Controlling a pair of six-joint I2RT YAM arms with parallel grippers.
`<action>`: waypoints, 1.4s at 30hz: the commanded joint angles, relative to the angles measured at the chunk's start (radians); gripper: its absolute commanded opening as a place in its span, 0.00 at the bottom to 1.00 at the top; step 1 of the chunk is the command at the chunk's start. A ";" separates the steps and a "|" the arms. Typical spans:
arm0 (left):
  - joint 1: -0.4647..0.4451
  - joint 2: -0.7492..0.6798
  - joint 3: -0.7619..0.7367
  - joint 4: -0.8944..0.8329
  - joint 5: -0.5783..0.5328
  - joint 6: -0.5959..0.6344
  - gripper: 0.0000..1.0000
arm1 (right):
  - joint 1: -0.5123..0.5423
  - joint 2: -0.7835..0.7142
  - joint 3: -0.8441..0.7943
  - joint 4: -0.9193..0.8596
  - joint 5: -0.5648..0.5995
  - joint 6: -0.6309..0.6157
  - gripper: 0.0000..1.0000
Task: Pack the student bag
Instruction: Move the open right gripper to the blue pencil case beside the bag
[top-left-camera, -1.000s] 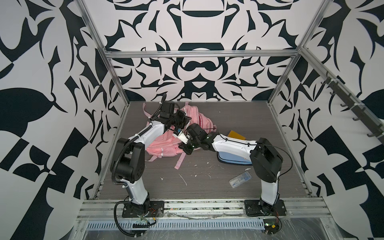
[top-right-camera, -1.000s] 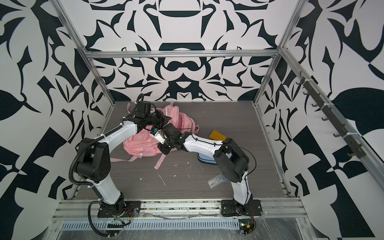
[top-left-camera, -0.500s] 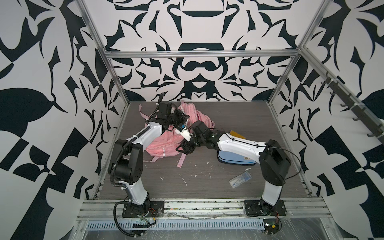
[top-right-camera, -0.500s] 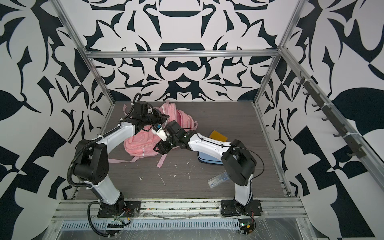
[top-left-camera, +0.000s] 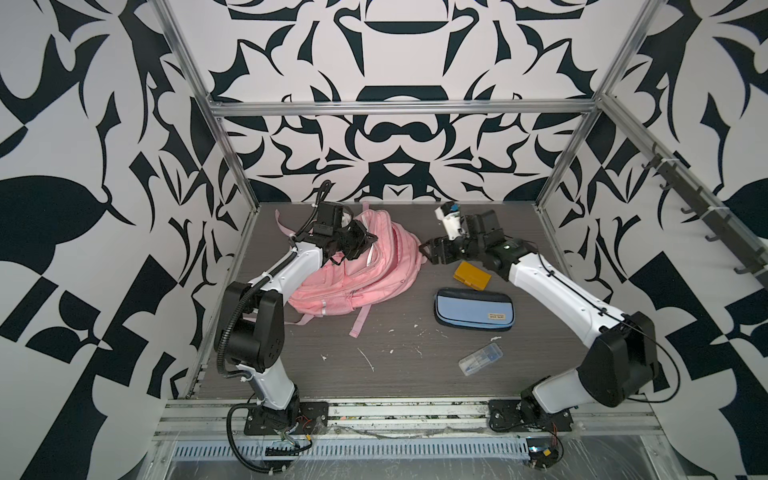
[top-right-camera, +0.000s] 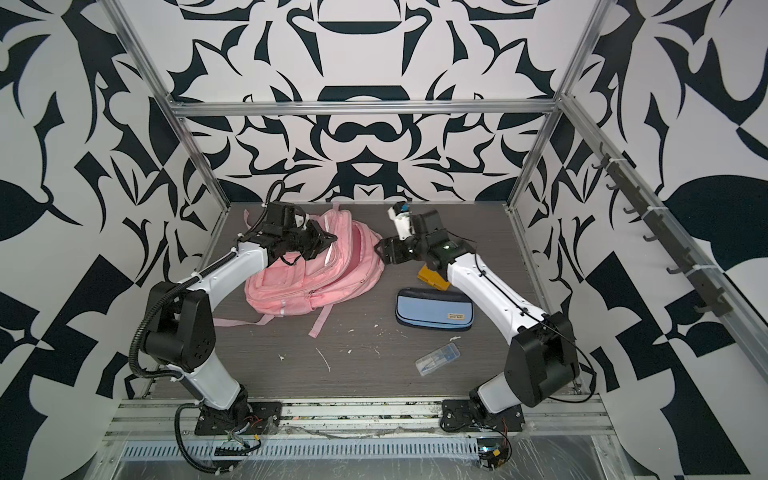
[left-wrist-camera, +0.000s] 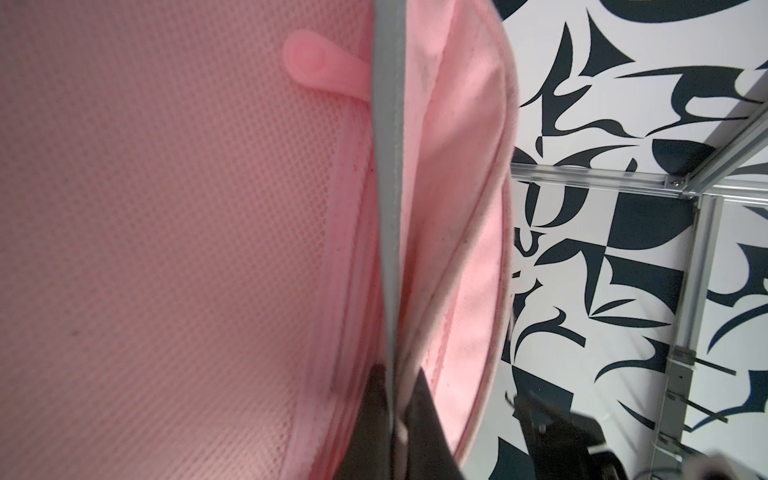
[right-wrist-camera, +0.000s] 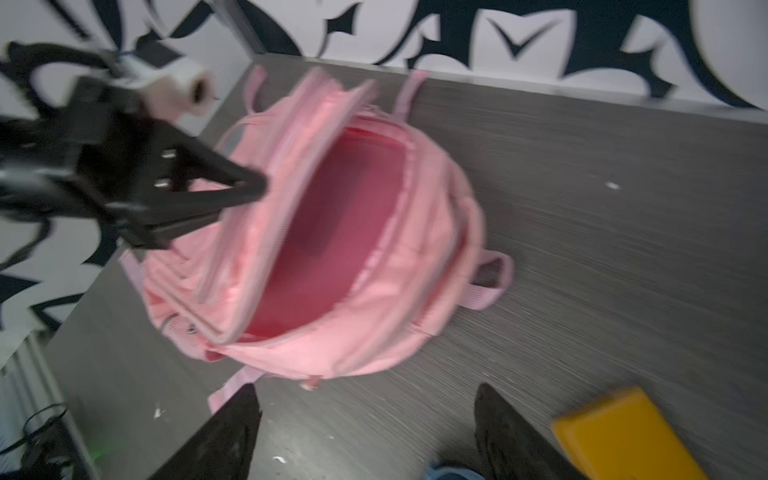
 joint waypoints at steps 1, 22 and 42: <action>0.009 0.005 0.051 -0.060 0.026 0.098 0.00 | -0.098 -0.010 0.013 -0.151 0.040 0.013 0.83; -0.064 0.029 0.140 -0.378 -0.079 0.461 0.00 | -0.250 0.104 0.018 -0.385 0.127 0.045 0.85; -0.078 0.066 0.060 -0.404 0.100 0.745 0.00 | -0.359 -0.029 -0.119 -0.590 0.173 0.018 0.86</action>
